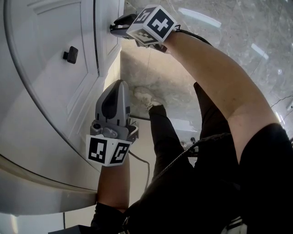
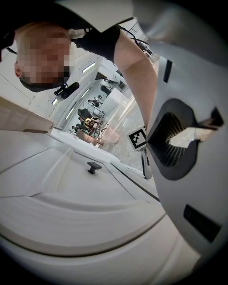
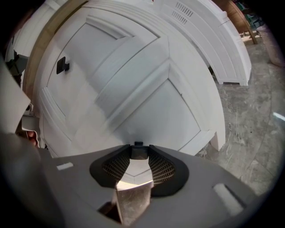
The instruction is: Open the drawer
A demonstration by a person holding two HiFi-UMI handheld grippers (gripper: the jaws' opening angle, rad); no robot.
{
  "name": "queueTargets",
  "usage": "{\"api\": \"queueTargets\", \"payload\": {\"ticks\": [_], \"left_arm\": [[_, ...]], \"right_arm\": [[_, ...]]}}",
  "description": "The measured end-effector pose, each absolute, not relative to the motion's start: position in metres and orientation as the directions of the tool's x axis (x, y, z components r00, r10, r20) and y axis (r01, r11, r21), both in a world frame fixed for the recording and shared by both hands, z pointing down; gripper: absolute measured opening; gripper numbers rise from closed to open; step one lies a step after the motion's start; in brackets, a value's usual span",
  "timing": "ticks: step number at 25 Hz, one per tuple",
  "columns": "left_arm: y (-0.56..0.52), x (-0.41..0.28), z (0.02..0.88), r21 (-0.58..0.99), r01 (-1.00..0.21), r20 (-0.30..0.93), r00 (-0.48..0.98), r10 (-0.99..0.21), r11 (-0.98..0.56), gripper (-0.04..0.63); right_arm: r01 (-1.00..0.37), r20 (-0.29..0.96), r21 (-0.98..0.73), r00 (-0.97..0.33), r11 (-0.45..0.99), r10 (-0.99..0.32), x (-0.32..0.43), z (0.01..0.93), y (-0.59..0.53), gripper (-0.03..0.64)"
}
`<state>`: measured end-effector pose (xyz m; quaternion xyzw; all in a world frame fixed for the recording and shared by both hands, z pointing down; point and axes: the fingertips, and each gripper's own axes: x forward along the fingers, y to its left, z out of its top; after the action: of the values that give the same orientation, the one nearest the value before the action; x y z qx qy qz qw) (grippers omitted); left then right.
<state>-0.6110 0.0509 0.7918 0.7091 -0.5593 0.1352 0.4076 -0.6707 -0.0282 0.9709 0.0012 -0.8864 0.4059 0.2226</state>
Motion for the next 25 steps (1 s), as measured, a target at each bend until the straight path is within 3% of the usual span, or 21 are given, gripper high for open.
{"api": "queueTargets", "payload": {"ticks": [25], "left_arm": [[0.053, -0.591, 0.783, 0.428, -0.900, 0.635, 0.366, -0.680, -0.084, -0.009]], "right_arm": [[-0.222, 0.433, -0.698, -0.888, 0.681, 0.154, -0.620, 0.973, -0.021, 0.129]]}}
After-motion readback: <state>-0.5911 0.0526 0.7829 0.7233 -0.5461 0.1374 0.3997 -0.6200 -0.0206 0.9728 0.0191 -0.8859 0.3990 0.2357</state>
